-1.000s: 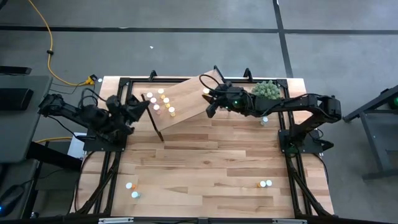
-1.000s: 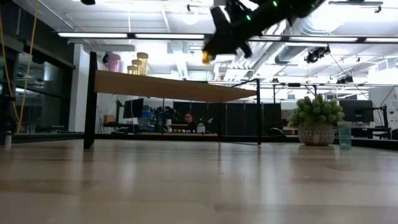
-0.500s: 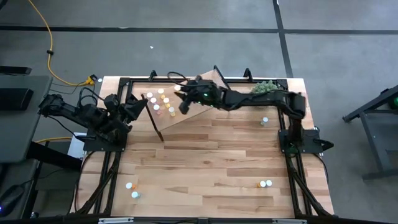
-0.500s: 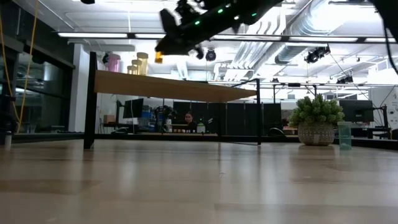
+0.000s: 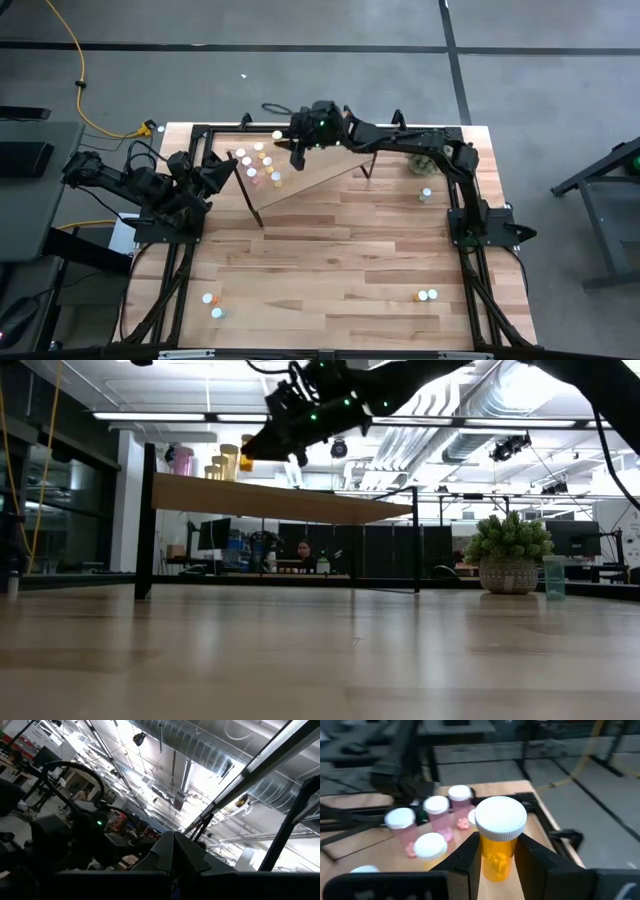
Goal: Pick and place medicine bottles onto shelf by color
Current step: Put the top right orange pill bottle on the shelf
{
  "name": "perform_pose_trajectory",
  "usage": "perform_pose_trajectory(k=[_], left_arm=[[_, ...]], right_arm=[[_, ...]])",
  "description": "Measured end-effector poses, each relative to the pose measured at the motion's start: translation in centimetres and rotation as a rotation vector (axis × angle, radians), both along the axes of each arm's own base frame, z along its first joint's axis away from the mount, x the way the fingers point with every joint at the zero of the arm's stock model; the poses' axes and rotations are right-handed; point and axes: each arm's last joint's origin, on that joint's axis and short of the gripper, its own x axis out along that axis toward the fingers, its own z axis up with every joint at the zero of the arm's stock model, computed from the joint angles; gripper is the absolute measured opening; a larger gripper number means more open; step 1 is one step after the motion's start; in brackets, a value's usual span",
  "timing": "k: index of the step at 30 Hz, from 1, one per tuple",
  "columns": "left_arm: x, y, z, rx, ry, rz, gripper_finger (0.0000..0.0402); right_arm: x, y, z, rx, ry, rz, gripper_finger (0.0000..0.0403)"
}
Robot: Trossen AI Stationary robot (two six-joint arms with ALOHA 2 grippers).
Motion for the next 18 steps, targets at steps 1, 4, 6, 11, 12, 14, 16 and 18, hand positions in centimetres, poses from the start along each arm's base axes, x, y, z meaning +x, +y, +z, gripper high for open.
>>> perform_pose_trajectory(k=[1, 4, 6, 11, 12, 14, 16, 18], left_arm=[[0.0, 0.0, 0.0, 0.0, 0.0, 0.0, 0.0], [0.0, 0.0, 0.0, 0.0, 0.0, 0.0, 0.0], [0.0, 0.0, 0.0, 0.0, 0.0, -0.001, 0.0], [0.0, 0.0, 0.0, 0.0, 0.0, -0.001, 0.0], [0.0, 0.0, 0.0, 0.0, 0.0, -0.002, 0.0], [0.0, 0.0, 0.0, -0.001, 0.0, 0.0, 0.0], [0.0, 0.0, 0.0, -0.001, 0.0, 0.0, 0.0], [0.0, 0.0, 0.0, -0.001, 0.0, -0.001, 0.0]], right_arm=[[-0.1, -0.4, -0.2, -0.002, -0.009, 0.031, 0.009], [0.2, -0.9, -1.1, -0.001, -0.028, 0.111, 0.009], [0.5, -0.9, -1.6, 0.002, -0.04, 0.131, 0.009], [1.3, -1.4, -3.4, -0.004, -0.053, 0.124, 0.009], [1.5, -1.5, -3.7, -0.01, -0.064, 0.12, 0.009], [1.5, -1.7, -3.9, -0.016, -0.068, 0.108, 0.009], [1.6, -1.8, -4.1, -0.024, -0.063, 0.079, 0.009], [1.6, -2.0, -4.4, -0.03, -0.047, 0.039, 0.009]])
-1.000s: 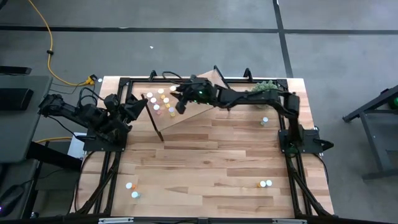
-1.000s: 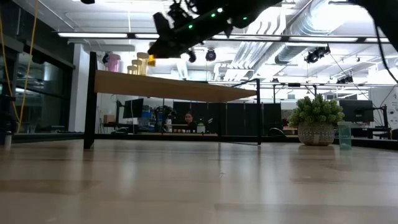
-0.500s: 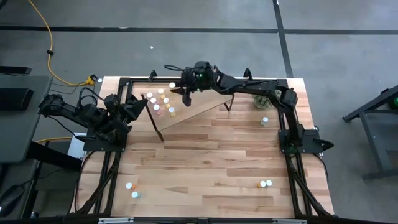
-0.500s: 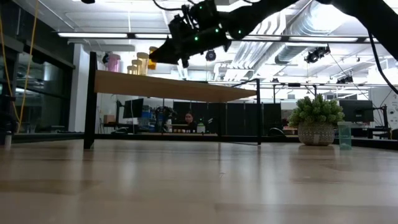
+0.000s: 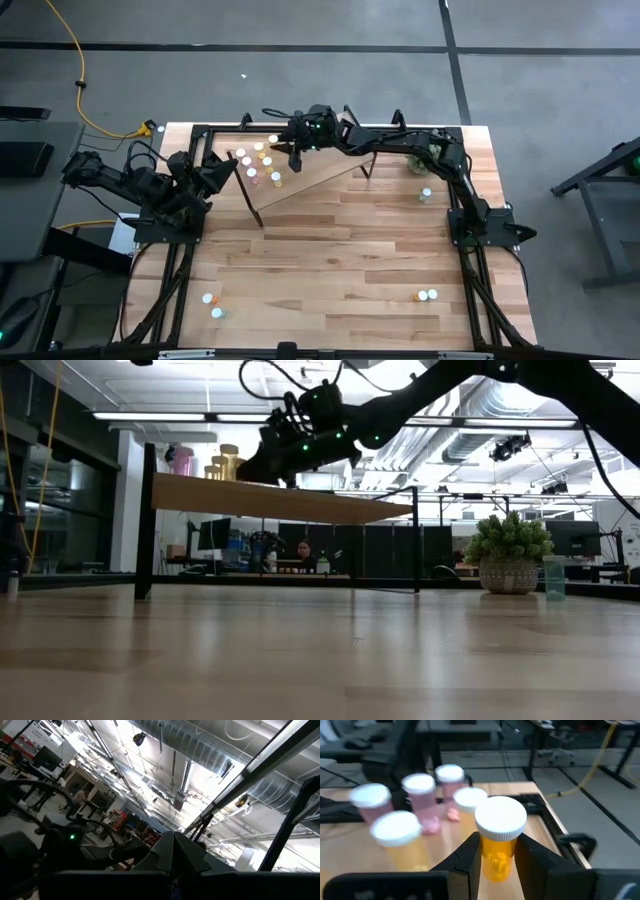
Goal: Pick and place medicine bottles onto shelf by color
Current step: Put the top right orange pill bottle on the shelf
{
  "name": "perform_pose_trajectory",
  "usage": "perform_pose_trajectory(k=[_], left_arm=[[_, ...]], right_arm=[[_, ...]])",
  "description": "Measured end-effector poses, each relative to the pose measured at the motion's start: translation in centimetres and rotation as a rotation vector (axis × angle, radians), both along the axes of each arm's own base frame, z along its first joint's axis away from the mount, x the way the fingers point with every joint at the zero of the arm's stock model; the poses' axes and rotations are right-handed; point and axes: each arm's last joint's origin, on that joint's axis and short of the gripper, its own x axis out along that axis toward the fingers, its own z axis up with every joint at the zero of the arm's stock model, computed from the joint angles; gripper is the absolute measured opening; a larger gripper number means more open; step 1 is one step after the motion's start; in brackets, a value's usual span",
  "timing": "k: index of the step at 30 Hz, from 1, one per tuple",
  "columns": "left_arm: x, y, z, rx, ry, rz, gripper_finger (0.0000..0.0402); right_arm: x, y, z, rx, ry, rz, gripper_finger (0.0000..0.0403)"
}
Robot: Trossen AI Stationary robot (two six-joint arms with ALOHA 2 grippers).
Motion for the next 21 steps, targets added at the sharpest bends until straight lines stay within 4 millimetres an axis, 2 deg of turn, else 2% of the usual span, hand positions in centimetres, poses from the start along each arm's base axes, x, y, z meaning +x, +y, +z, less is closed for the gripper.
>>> perform_pose_trajectory(k=[21], left_arm=[[0.0, 0.01, 0.0, -0.004, 0.0, 0.002, 0.0]], right_arm=[[-0.02, 0.28, -0.51, 0.01, 0.054, -0.027, 0.009]])
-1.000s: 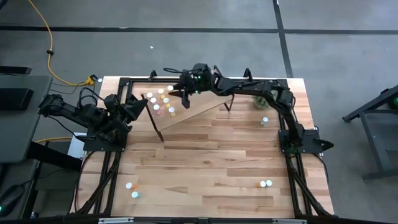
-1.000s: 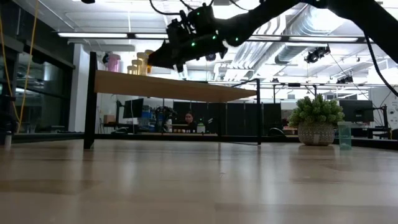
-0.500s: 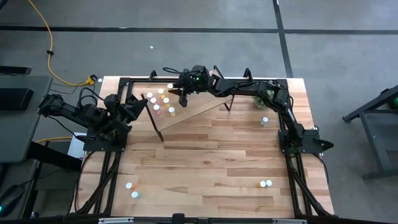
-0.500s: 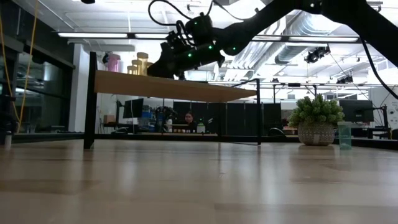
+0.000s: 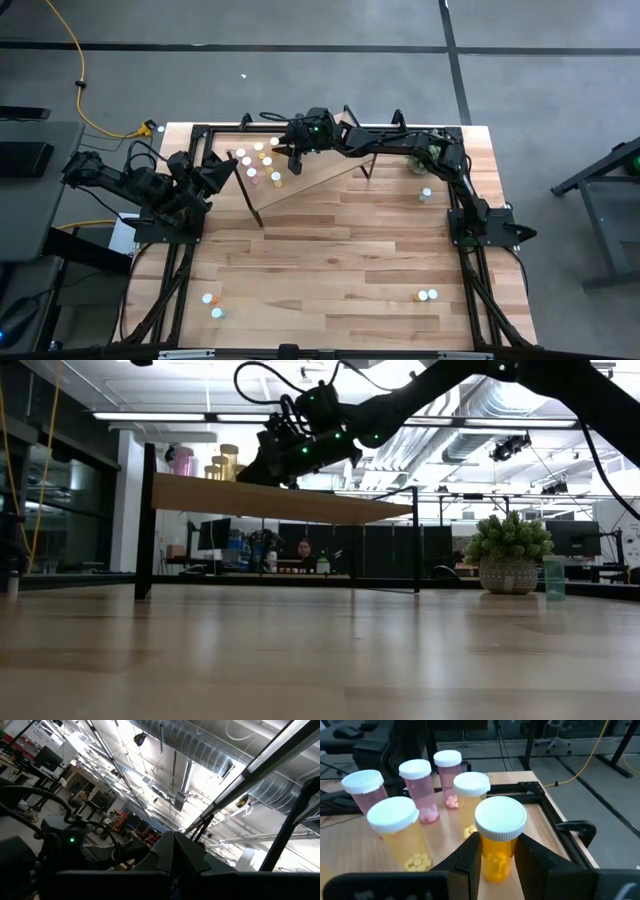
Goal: Pick and place medicine bottles onto shelf by color
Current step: Put the top right orange pill bottle on the shelf
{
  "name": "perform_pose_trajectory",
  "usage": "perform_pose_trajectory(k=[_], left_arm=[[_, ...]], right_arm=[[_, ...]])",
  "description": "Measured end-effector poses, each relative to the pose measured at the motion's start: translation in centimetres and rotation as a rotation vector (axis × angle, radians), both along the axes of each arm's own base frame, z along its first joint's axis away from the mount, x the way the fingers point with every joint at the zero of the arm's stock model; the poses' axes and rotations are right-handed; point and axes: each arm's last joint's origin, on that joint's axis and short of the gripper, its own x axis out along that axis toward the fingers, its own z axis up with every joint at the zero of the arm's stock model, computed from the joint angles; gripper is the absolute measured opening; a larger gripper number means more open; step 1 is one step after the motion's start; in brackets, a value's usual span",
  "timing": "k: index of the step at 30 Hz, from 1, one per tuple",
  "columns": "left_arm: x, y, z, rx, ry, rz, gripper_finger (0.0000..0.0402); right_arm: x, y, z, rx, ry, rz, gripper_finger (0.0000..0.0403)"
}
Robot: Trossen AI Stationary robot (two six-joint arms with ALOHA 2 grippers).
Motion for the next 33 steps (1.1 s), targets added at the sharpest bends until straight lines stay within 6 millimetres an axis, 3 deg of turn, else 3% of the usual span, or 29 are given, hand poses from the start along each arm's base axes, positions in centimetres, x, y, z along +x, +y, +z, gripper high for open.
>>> perform_pose_trajectory(k=[8, 28, 33], left_arm=[[0.0, 0.0, 0.0, 0.002, 0.001, 0.001, 0.0], [0.0, 0.0, 0.0, 0.0, -0.001, 0.0, 0.0], [0.0, 0.0, 0.0, -0.008, -0.005, -0.004, 0.0]], right_arm=[[-0.03, -0.12, -0.15, -0.021, 0.024, -0.092, 0.009], [0.31, 0.84, -0.14, -0.002, 0.019, -0.048, 0.0126], [0.3, 0.82, -0.14, -0.009, 0.019, -0.047, 0.0154]])
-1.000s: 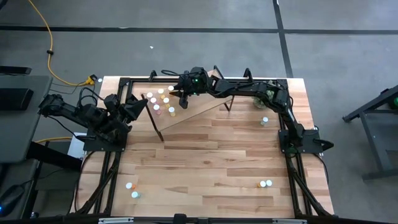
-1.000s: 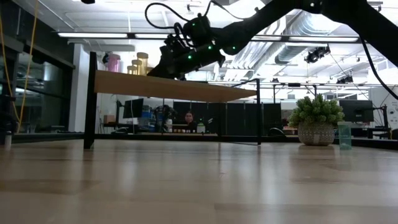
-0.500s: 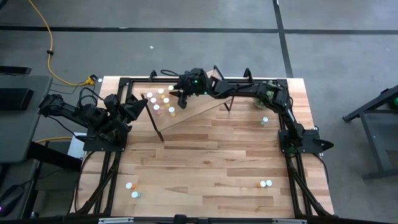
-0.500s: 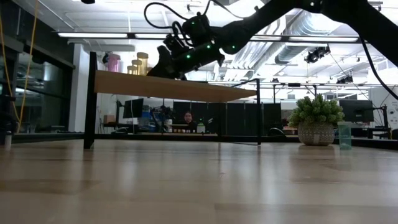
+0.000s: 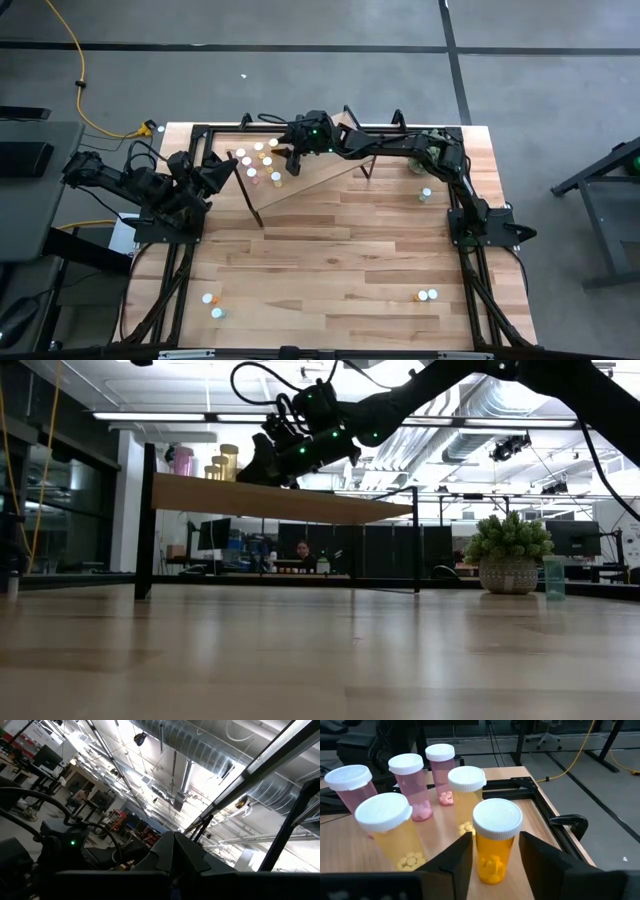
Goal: Pick and place medicine bottles onto shelf by color
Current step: Put the top right orange pill bottle on the shelf, then put the top right blue pill bottle on the shelf
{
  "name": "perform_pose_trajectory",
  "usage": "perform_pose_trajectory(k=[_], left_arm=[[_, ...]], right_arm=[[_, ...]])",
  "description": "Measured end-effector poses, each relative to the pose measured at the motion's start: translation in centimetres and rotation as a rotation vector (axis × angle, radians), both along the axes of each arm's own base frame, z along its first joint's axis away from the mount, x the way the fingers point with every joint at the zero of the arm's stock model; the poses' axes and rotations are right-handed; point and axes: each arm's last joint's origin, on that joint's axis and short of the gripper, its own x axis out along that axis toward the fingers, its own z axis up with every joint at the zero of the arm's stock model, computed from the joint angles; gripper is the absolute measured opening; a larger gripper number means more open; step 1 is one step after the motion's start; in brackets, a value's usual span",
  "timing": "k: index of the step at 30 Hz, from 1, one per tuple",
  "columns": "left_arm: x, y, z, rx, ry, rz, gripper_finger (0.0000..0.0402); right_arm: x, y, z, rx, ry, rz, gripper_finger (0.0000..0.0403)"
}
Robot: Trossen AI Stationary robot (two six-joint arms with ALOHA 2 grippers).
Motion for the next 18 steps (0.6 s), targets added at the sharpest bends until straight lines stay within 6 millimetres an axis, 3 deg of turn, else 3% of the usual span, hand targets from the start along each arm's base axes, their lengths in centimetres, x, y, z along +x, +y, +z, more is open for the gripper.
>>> perform_pose_trajectory(k=[9, 18], left_arm=[[0.0, 0.0, 0.0, -0.01, -0.006, -0.006, 0.0], [0.0, 0.0, 0.0, 0.0, 0.003, -0.001, 0.0]], right_arm=[[-0.5, -0.3, 0.0, 0.048, 0.043, -0.01, 0.023], [-3.6, -1.4, 2.2, 0.115, 0.196, -0.021, 0.0239]])
